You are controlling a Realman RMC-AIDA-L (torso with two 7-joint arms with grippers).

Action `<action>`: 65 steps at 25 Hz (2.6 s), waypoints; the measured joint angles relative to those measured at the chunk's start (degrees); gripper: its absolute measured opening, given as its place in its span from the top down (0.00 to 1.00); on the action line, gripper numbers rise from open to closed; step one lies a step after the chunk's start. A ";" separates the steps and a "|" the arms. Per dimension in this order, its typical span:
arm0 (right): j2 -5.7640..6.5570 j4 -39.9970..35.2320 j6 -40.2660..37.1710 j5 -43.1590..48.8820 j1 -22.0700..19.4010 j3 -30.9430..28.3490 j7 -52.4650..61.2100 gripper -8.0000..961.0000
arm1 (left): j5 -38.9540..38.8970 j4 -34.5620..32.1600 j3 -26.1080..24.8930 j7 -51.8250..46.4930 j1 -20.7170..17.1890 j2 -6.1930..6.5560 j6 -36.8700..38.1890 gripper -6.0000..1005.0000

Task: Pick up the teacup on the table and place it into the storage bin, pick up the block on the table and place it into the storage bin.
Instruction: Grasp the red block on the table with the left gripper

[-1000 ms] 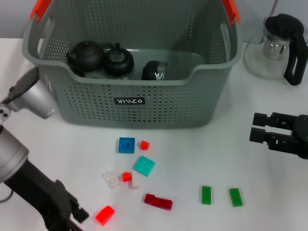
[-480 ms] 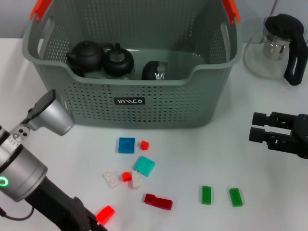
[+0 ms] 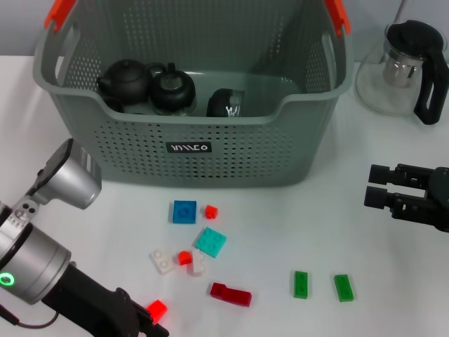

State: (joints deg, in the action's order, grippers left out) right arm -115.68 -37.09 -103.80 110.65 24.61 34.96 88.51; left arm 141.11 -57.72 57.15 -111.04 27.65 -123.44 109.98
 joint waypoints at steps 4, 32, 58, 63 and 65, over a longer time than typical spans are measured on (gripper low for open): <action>0.01 0.00 0.00 0.00 0.03 0.08 0.00 0.30 | -0.06 0.66 -0.03 2.20 -0.40 -0.24 -0.42 0.30; 0.02 0.00 -0.14 0.00 0.00 0.30 0.00 0.30 | 2.77 2.17 -3.53 2.24 0.29 0.84 -6.26 0.30; -0.53 0.00 -0.10 0.00 0.53 0.32 -0.05 0.30 | -1.27 -2.04 -8.93 24.34 -2.76 -0.56 -11.85 0.30; -0.52 0.00 -0.08 0.00 0.52 0.00 -0.02 0.30 | -0.75 -3.68 -8.91 26.42 -4.10 -0.44 -11.63 0.30; -0.51 0.15 -0.04 0.00 0.52 -0.03 -0.01 0.30 | -0.15 -3.85 -8.60 27.31 -4.29 -0.45 -10.56 0.30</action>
State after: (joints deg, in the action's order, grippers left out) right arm -116.19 -36.94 -103.84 110.65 25.13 34.93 88.49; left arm 140.96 -61.57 48.56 -83.73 23.36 -123.89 99.43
